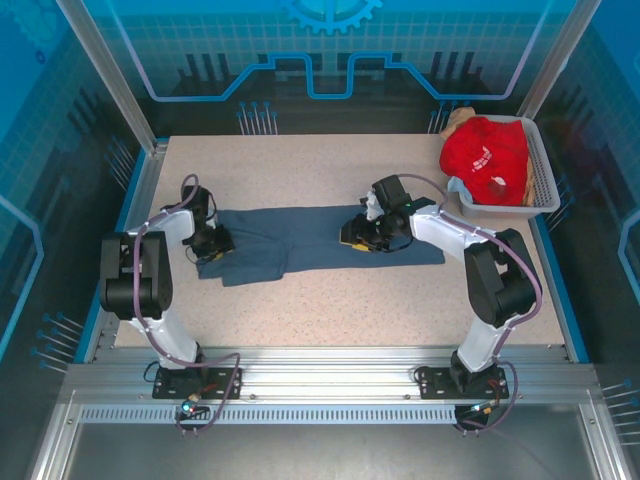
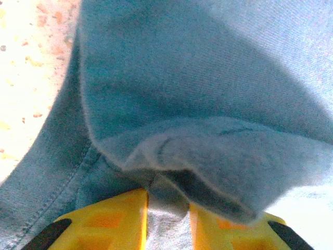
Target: Fold and stack the t-shirts
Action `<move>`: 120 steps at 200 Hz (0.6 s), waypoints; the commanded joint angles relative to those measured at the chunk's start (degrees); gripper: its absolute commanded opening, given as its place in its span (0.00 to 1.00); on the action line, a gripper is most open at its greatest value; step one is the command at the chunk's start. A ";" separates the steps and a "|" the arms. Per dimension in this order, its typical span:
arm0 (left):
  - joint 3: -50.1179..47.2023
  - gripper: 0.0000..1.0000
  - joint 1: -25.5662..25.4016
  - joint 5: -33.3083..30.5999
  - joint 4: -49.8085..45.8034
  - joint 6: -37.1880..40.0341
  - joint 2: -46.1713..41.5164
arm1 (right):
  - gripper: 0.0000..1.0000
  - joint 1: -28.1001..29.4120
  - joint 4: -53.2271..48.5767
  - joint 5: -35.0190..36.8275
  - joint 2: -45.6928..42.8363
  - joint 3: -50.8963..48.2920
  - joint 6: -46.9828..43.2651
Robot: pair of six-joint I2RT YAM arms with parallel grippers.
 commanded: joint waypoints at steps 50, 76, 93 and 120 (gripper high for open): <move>-0.82 0.17 -1.23 2.02 -3.64 -0.90 -5.80 | 0.45 0.71 -0.89 -1.21 0.95 1.27 0.22; -0.41 0.10 -1.43 2.59 -3.72 -1.07 -5.72 | 0.45 0.71 -0.73 -1.24 1.01 1.44 0.21; 0.22 0.05 -1.58 2.33 -4.27 -1.08 -5.80 | 0.45 0.71 -0.87 -1.10 0.82 1.36 0.13; 2.21 0.00 -1.58 1.76 -6.92 -1.24 -5.81 | 0.45 0.69 -0.84 -0.93 0.35 0.76 0.22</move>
